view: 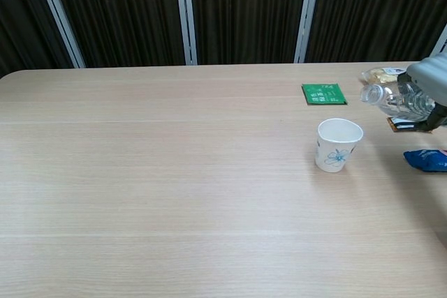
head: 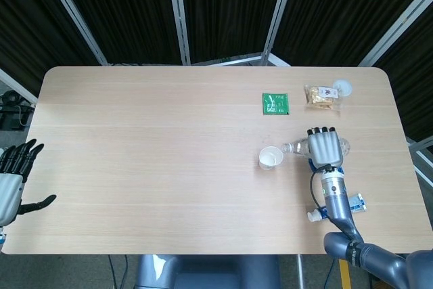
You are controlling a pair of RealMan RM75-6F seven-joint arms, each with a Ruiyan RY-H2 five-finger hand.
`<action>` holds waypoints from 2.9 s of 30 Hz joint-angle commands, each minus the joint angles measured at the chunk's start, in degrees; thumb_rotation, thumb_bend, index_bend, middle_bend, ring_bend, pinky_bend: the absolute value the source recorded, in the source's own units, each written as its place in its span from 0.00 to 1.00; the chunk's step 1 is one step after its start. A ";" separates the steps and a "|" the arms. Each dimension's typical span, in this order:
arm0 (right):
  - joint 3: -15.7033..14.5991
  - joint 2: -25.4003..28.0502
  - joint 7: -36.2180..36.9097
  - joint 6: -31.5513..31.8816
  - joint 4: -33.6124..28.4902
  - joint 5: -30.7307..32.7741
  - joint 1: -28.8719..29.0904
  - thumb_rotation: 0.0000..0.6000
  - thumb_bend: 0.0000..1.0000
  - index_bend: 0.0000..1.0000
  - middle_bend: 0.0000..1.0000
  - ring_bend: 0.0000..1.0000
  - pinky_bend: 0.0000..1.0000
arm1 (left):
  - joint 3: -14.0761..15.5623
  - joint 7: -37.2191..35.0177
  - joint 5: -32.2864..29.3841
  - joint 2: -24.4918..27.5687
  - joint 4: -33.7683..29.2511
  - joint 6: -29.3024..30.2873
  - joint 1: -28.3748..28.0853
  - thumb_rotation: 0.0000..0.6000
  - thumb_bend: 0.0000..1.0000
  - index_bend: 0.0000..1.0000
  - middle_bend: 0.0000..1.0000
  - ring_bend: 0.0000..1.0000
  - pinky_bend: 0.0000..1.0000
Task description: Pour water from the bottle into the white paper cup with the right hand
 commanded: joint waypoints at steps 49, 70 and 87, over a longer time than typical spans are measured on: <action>-1.06 0.36 -8.85 3.49 1.61 -4.30 0.16 1.00 0.57 0.45 0.58 0.51 0.47 | 0.18 -1.31 0.27 0.96 -0.48 0.13 0.11 1.00 0.00 0.00 0.00 0.00 0.00; -0.83 0.09 -9.80 3.60 2.62 -4.69 0.08 1.00 0.57 0.45 0.58 0.51 0.47 | 0.17 -1.38 0.27 1.00 -0.51 0.17 0.12 1.00 0.00 0.00 0.00 0.00 0.00; 2.26 2.07 9.41 3.30 -2.64 -4.82 -2.02 1.00 0.57 0.46 0.59 0.52 0.48 | 0.28 -1.50 0.34 1.05 -0.55 0.00 0.08 1.00 0.00 0.00 0.00 0.00 0.00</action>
